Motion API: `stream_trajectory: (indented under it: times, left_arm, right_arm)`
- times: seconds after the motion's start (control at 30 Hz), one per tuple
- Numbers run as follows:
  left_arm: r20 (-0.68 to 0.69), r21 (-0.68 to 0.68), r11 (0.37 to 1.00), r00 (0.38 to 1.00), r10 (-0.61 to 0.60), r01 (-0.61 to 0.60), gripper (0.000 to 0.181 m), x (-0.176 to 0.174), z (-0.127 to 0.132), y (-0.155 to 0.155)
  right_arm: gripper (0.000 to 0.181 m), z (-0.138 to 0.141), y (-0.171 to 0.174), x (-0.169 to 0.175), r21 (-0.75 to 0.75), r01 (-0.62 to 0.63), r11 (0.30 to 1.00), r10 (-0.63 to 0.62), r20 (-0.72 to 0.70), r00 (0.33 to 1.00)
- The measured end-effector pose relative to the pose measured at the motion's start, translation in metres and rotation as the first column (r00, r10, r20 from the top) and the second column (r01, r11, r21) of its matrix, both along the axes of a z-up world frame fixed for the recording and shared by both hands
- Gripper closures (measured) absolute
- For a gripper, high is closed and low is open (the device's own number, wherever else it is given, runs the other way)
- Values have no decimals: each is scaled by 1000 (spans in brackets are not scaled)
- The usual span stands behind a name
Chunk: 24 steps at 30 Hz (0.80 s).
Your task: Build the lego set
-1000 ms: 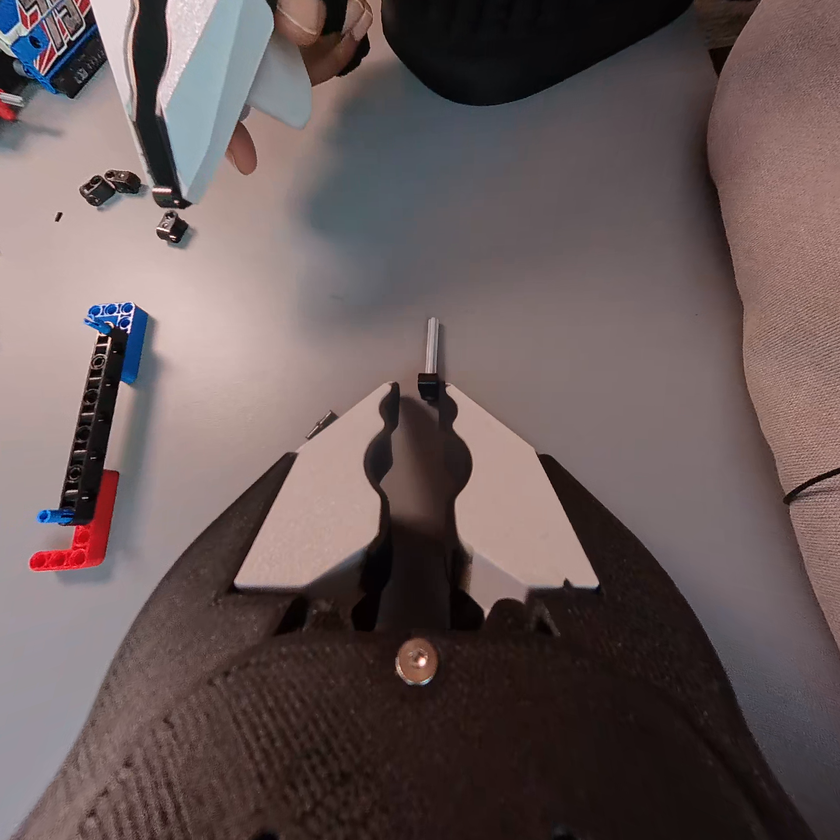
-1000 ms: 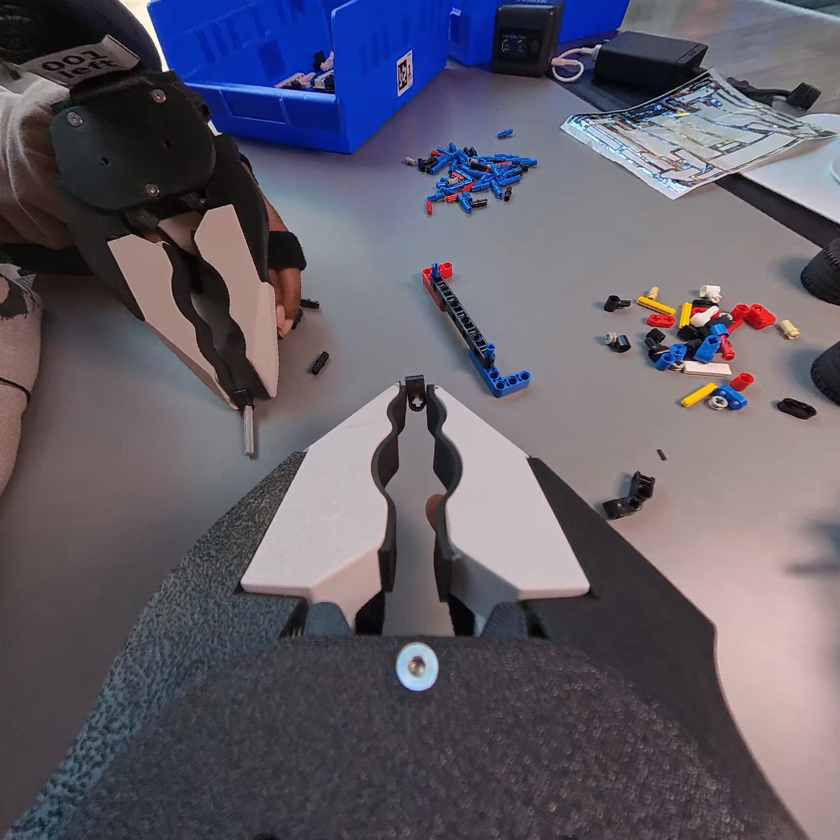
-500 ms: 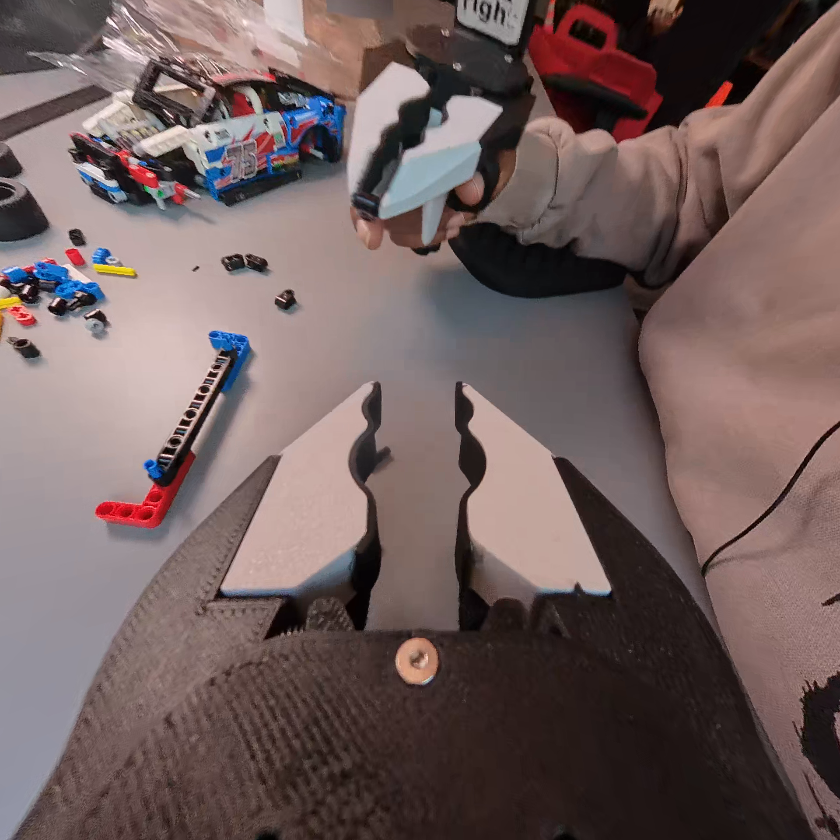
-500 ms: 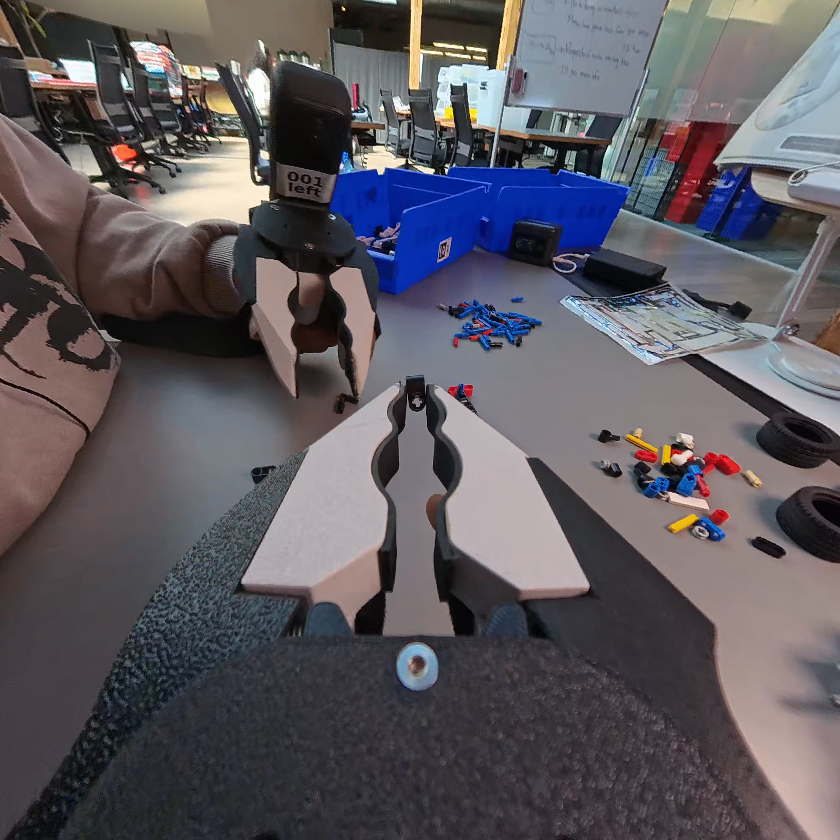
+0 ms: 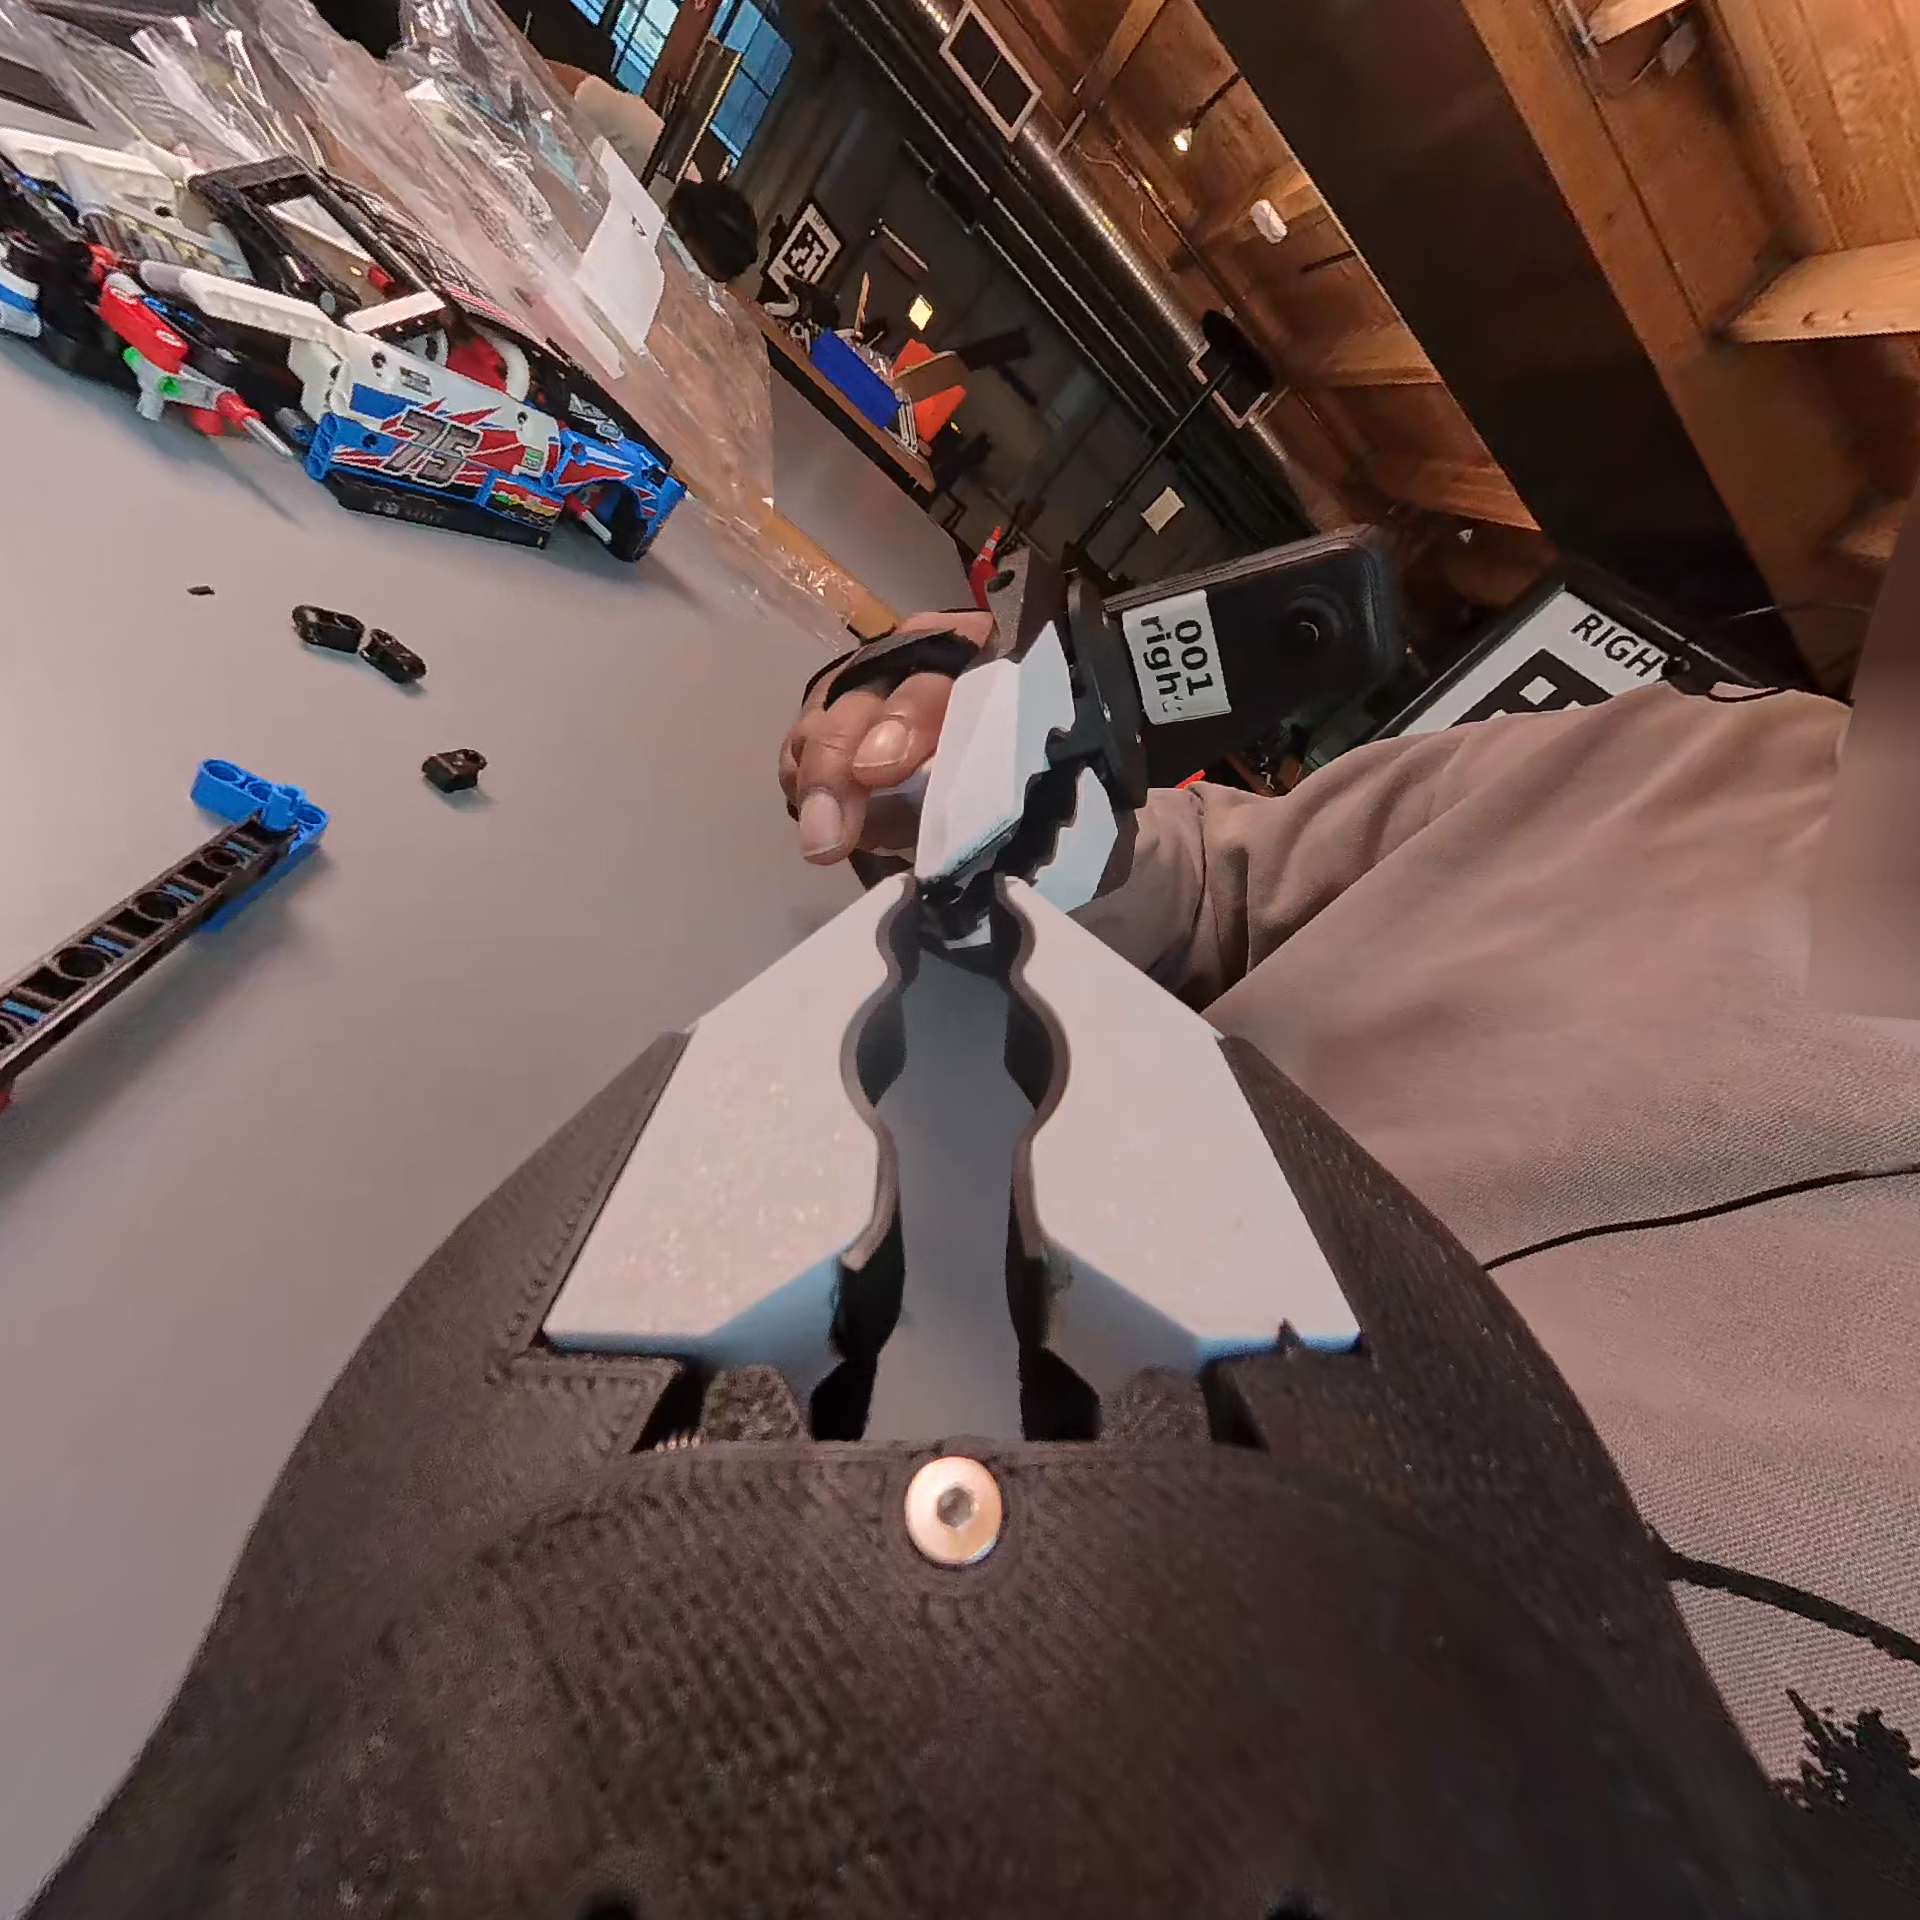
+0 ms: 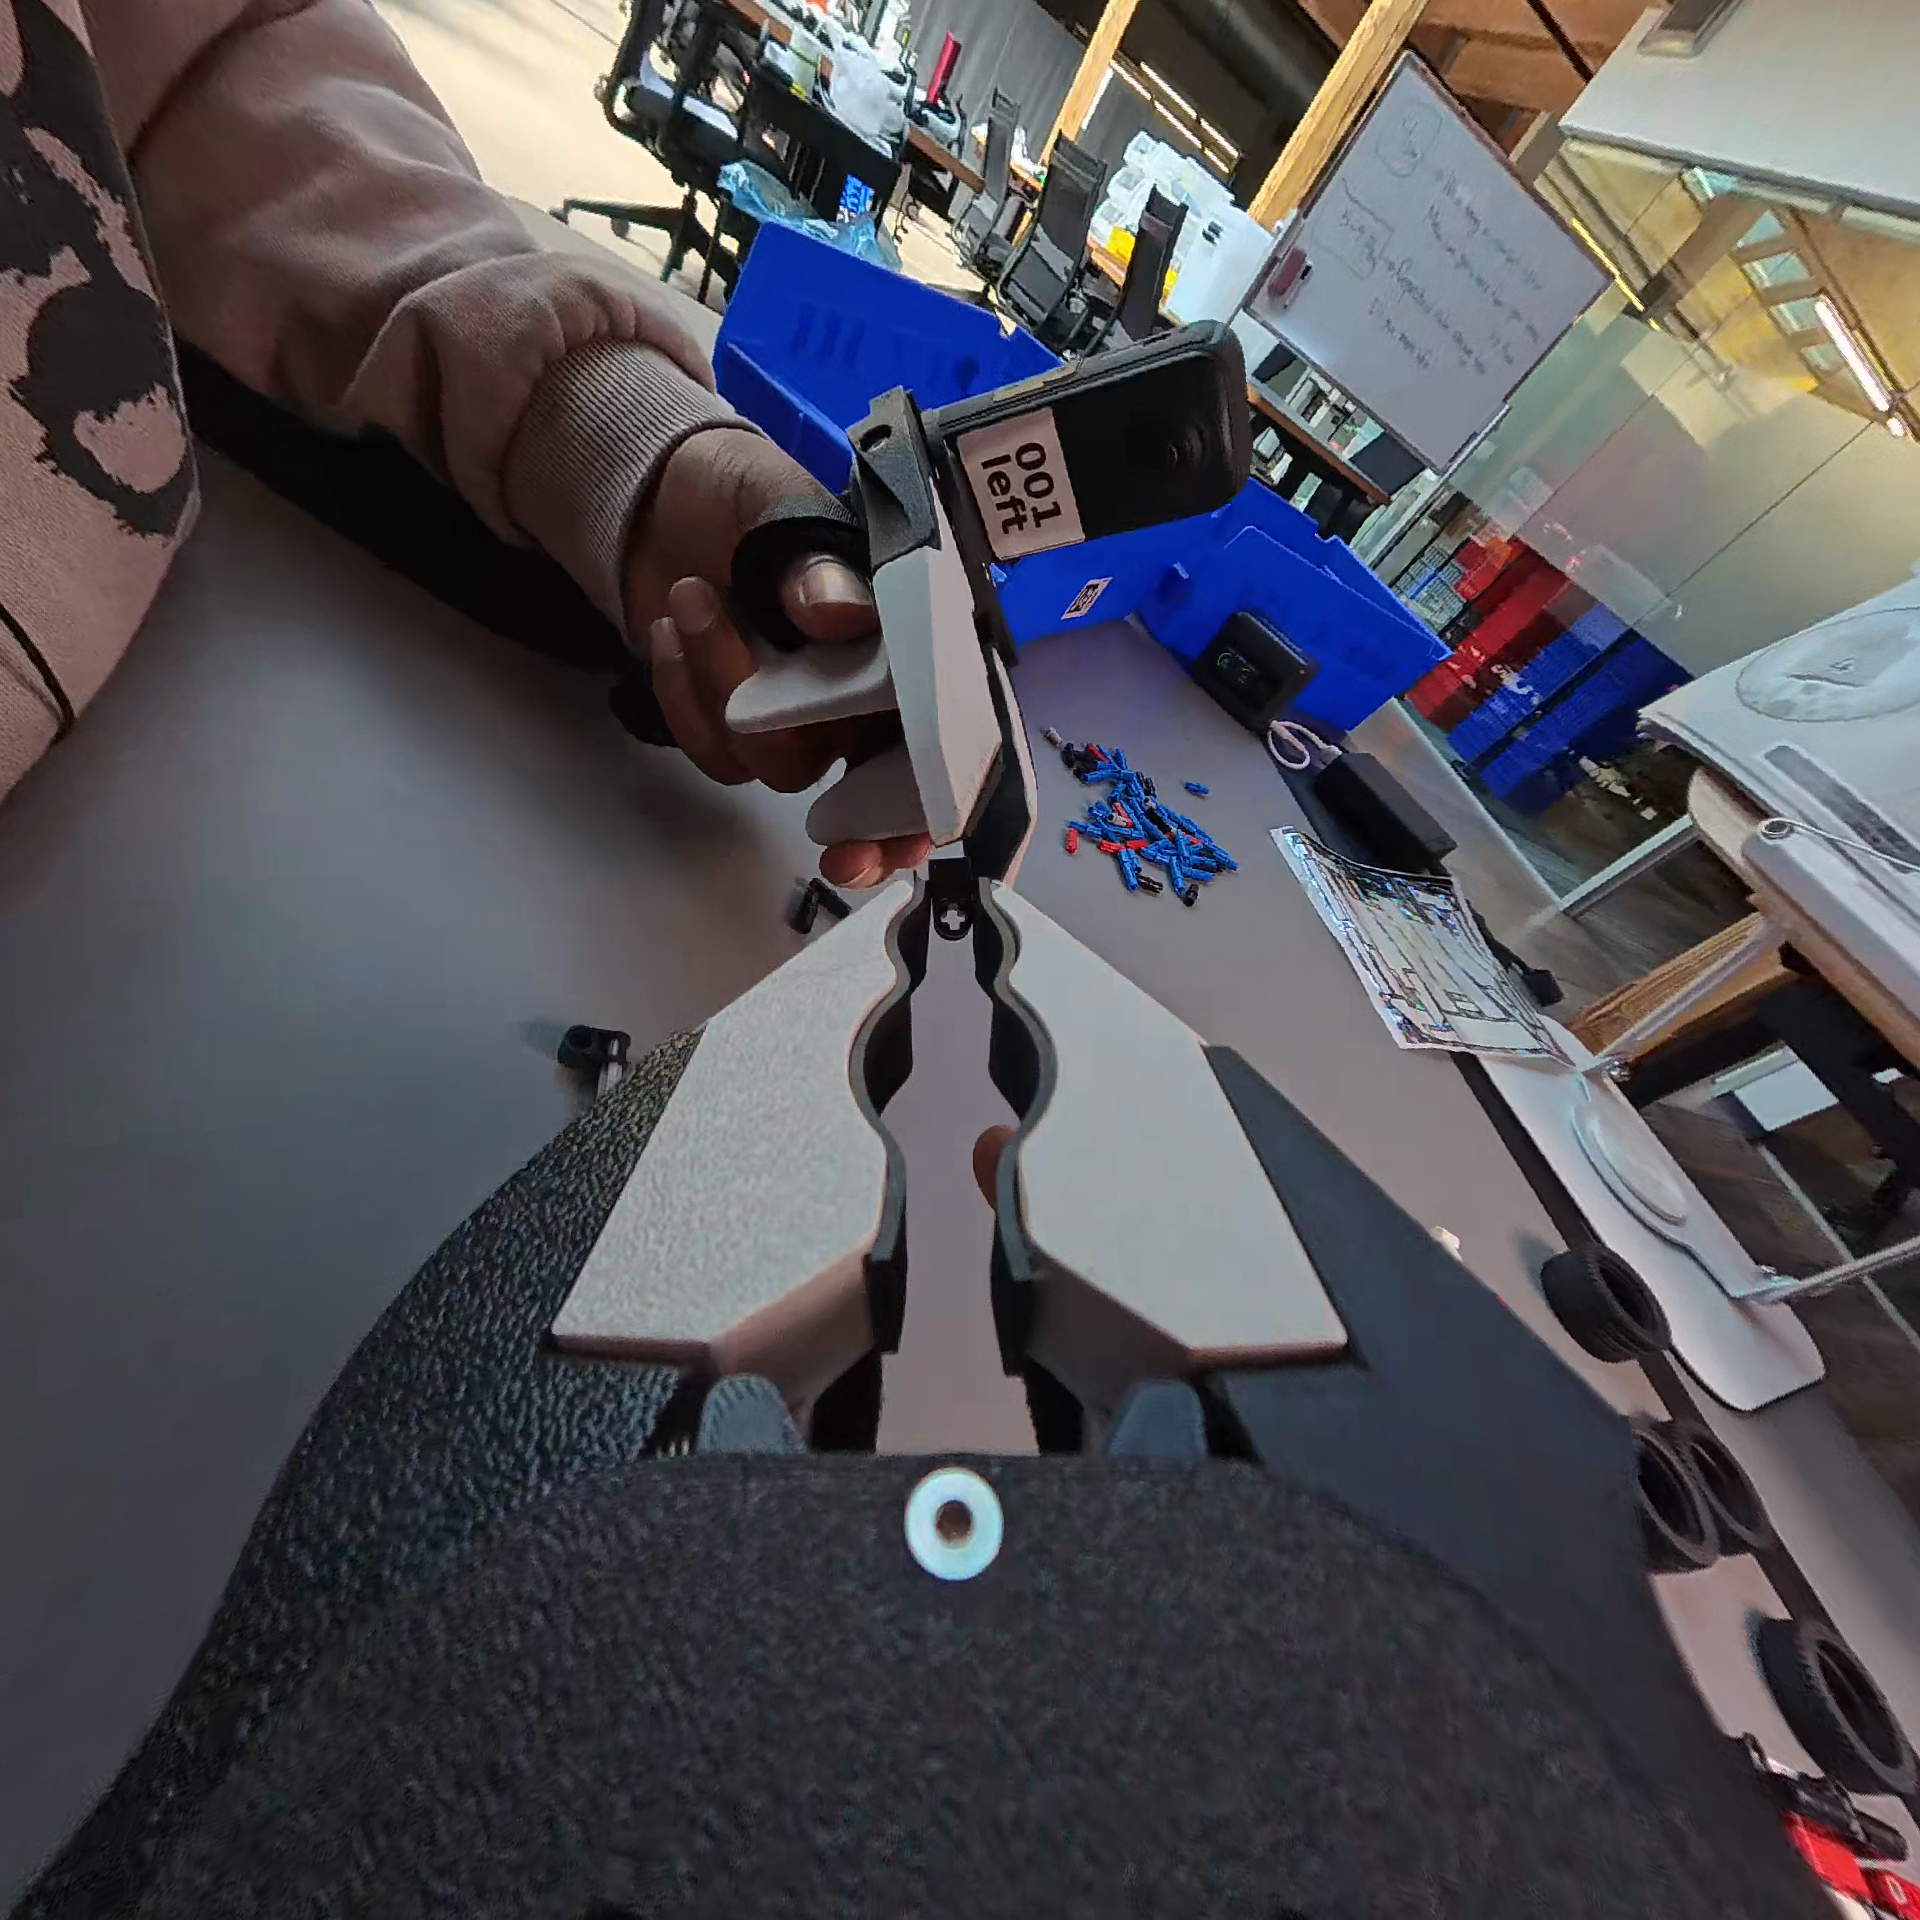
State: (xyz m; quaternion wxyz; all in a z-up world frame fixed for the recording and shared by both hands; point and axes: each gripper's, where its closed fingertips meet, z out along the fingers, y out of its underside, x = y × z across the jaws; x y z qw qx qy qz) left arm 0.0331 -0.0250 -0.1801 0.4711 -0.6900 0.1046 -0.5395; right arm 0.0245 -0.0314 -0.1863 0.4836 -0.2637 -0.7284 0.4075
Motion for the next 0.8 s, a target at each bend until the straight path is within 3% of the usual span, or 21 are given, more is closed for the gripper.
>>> stream_trajectory:
  times: [0.23,0.4,0.53,0.63,0.8]
  left_arm:
    - [2,-30,1000,1000,8,-8,173,-2,-4,2]
    - [-38,-39,999,999,0,-2,174,-1,-10,2]
    - [-206,35,999,979,2,5,175,1,-18,-2]
    - [-381,108,994,924,25,17,175,2,-28,-4]
    - [-560,183,980,828,37,80,175,11,-40,-10]
  right_arm:
    - [175,-1,1,-2,88,28,996,-25,-33,999]
    - [174,-7,1,-2,65,21,998,-21,6,1000]
    - [165,-18,0,2,-72,-20,997,28,124,992]
    - [167,-18,1,7,-174,-40,984,72,182,981]
    - [168,-32,-1,10,-179,-38,983,88,283,955]
